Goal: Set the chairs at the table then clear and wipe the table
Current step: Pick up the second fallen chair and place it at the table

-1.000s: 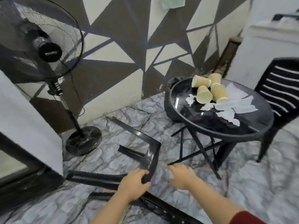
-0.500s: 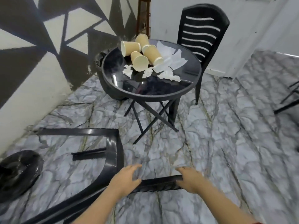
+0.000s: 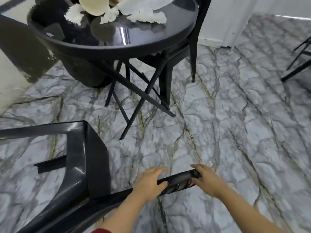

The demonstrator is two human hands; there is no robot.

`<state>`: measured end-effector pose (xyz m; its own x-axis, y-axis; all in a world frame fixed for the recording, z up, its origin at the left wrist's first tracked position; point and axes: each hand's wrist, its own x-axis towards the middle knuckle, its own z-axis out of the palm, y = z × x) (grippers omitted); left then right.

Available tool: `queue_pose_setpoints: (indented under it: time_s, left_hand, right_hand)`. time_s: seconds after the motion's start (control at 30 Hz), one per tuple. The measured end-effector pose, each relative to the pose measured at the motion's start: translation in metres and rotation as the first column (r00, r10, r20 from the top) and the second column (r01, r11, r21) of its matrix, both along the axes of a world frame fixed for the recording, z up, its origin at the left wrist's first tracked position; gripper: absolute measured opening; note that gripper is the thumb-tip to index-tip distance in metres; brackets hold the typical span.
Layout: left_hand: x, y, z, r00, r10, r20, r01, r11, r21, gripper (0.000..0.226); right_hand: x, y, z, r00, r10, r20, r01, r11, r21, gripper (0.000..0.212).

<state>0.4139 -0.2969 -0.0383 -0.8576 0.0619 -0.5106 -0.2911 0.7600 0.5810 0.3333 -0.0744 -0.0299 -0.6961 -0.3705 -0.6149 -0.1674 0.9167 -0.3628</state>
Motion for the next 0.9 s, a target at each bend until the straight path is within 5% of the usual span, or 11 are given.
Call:
queue_pose_setpoints:
  time_s: [0.2, 0.37, 0.53, 0.9]
  left_hand:
    - [-0.022, 0.039, -0.038, 0.999, 0.018, 0.043, -0.029, 0.963, 0.267, 0.05]
    - [-0.018, 0.049, -0.05, 0.997, 0.041, -0.062, -0.029, 0.982, 0.187, 0.042]
    - [-0.007, 0.055, -0.04, 0.995, 0.059, -0.083, -0.048, 0.99, 0.133, 0.041]
    - [0.035, 0.051, 0.125, 0.91, 0.317, -0.267, -0.232, 0.923, 0.307, 0.038]
  right_hand:
    - [-0.004, 0.015, -0.04, 0.994, -0.11, -0.003, 0.107, 0.969, -0.222, 0.04]
    - [0.003, 0.024, -0.047, 0.913, -0.397, 0.094, 0.404, 0.847, -0.345, 0.04]
    - [0.009, 0.026, -0.038, 0.874, -0.459, 0.158, 0.483, 0.789, -0.379, 0.029]
    - [0.025, 0.023, 0.134, 0.877, -0.464, 0.122, 0.434, 0.658, -0.615, 0.035]
